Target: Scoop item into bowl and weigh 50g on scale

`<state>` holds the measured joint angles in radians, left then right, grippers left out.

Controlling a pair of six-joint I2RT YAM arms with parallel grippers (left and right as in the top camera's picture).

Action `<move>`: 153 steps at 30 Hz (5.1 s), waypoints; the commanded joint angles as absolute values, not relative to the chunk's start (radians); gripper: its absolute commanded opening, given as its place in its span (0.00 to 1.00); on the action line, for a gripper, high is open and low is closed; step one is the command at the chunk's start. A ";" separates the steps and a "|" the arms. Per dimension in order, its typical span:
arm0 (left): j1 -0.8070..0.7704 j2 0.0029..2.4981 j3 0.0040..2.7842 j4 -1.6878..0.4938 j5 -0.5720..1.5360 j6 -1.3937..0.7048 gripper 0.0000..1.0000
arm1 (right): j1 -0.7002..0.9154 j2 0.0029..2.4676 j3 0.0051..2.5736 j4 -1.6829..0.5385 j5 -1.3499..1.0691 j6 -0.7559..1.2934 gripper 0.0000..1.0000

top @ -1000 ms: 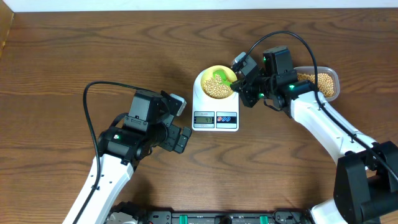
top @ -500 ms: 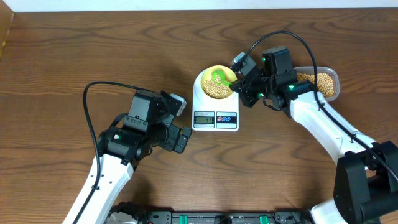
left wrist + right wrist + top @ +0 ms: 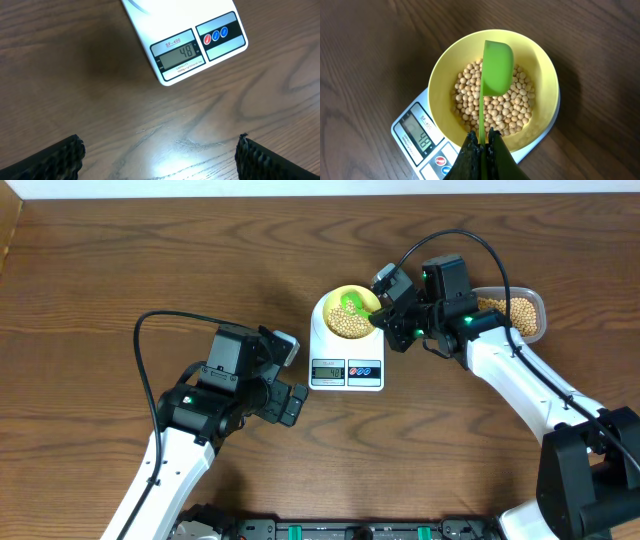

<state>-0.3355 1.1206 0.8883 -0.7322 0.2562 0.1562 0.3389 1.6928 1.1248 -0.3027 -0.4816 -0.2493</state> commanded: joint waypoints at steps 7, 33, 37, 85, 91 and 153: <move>-0.331 1.122 0.888 -0.731 0.250 0.153 0.98 | 0.346 1.666 1.148 -0.303 -0.500 -0.240 0.01; -0.331 1.122 0.888 -0.731 0.250 0.152 0.98 | 0.353 1.666 1.148 -0.287 -0.462 -0.251 0.01; -0.331 1.122 0.888 -0.731 0.250 0.152 0.98 | 0.353 1.666 1.148 -0.294 -0.432 -0.263 0.01; -0.331 1.122 0.888 -0.731 0.250 0.152 0.98 | 0.361 1.665 1.148 -0.287 -0.477 -0.233 0.01; -0.331 1.122 0.888 -0.731 0.250 0.152 0.98 | 0.361 1.665 1.148 -0.288 -0.477 -0.232 0.01; -0.331 1.122 0.888 -0.731 0.250 0.152 0.98 | 0.373 1.655 1.148 -0.325 -0.398 -0.290 0.01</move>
<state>-0.3355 1.1206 0.8883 -0.7322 0.2562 0.1566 0.3645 1.6848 1.1271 -0.3302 -0.4126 -0.2966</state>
